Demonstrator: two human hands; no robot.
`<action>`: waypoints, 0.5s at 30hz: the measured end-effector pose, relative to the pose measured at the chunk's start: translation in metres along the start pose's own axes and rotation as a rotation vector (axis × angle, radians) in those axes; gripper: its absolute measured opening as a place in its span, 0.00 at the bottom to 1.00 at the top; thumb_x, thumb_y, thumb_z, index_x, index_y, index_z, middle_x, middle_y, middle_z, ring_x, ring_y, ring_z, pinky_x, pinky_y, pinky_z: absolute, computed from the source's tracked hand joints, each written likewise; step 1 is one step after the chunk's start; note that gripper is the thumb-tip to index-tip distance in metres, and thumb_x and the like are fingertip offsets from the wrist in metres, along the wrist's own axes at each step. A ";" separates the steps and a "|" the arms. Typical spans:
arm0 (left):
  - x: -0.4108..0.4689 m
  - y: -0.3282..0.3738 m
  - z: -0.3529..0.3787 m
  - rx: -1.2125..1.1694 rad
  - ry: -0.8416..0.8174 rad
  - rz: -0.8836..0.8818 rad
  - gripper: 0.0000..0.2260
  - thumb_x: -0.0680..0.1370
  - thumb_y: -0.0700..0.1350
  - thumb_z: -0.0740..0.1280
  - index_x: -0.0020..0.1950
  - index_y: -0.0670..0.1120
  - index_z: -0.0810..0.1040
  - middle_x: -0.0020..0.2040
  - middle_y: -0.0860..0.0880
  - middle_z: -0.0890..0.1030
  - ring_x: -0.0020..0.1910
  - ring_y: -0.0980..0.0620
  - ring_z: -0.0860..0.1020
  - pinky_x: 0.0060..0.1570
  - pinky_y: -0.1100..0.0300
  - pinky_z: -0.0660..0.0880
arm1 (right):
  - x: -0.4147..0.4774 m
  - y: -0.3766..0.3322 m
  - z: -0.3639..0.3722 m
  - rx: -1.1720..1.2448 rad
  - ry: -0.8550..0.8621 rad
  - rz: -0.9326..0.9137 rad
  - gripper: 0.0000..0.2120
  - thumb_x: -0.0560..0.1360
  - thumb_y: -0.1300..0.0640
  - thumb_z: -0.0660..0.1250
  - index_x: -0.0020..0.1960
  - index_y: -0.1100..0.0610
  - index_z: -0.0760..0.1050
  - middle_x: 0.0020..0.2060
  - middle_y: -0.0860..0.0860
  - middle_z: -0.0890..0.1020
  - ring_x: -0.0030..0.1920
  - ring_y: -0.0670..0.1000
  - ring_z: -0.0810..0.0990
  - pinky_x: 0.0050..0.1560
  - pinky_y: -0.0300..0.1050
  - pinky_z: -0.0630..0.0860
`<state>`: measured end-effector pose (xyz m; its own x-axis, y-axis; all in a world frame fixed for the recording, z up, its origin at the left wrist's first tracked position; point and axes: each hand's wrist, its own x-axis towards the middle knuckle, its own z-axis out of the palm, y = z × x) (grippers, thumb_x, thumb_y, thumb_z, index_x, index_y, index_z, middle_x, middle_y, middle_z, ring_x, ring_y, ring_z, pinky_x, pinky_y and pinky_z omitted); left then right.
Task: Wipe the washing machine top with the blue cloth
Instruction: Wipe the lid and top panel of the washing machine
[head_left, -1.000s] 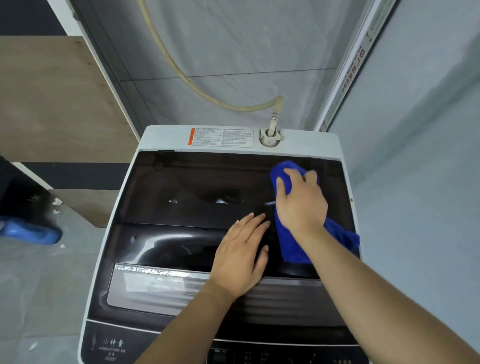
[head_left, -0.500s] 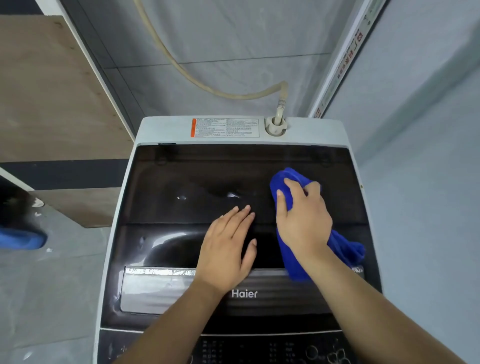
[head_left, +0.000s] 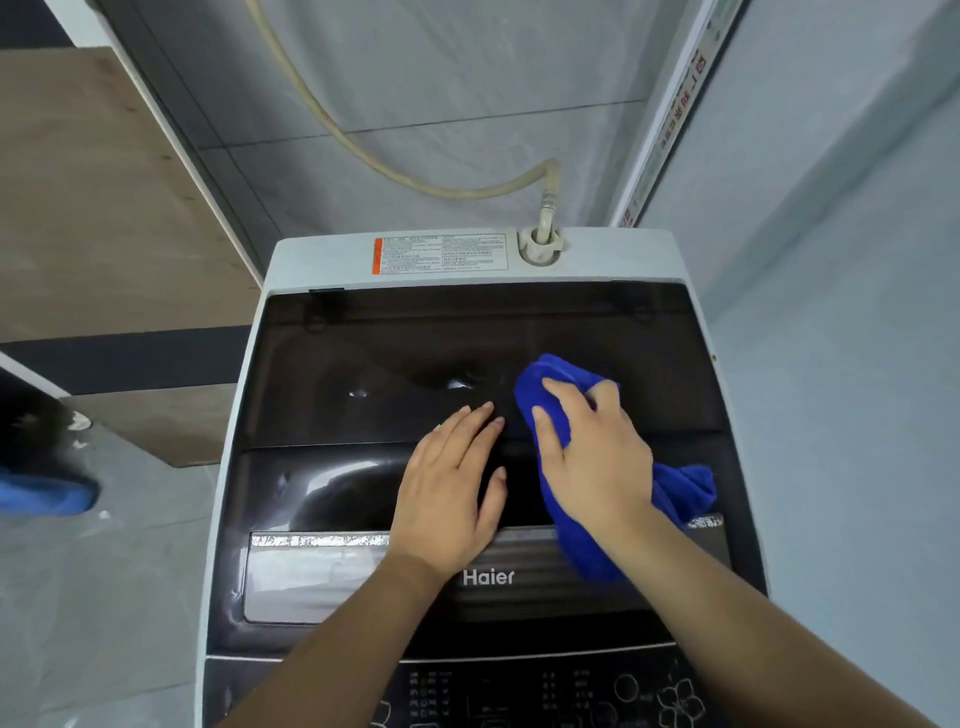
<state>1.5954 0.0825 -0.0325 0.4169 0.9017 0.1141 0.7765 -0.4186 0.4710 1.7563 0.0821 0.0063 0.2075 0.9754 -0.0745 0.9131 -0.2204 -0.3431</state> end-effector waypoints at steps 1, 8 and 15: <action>0.000 0.000 0.000 -0.005 0.001 0.000 0.21 0.77 0.49 0.57 0.69 0.45 0.69 0.71 0.49 0.68 0.71 0.51 0.63 0.69 0.55 0.58 | 0.008 -0.001 0.000 -0.001 0.019 0.018 0.21 0.78 0.43 0.52 0.70 0.46 0.63 0.58 0.53 0.68 0.49 0.52 0.75 0.35 0.41 0.66; 0.001 0.000 0.000 -0.018 0.006 0.005 0.20 0.77 0.49 0.57 0.69 0.45 0.70 0.71 0.49 0.69 0.71 0.51 0.62 0.69 0.56 0.57 | 0.119 -0.011 -0.008 0.181 0.018 0.059 0.20 0.79 0.44 0.52 0.69 0.48 0.65 0.64 0.56 0.69 0.57 0.59 0.74 0.48 0.46 0.68; -0.007 -0.009 -0.017 -0.083 0.040 0.064 0.21 0.77 0.50 0.58 0.68 0.46 0.70 0.70 0.49 0.70 0.71 0.51 0.62 0.69 0.53 0.61 | 0.068 0.020 -0.025 0.194 0.130 0.022 0.18 0.79 0.45 0.56 0.67 0.46 0.68 0.61 0.53 0.70 0.56 0.55 0.75 0.47 0.42 0.66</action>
<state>1.5777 0.0819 -0.0221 0.4443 0.8776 0.1800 0.7062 -0.4667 0.5324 1.7971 0.1437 0.0184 0.2813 0.9590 0.0328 0.8256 -0.2245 -0.5176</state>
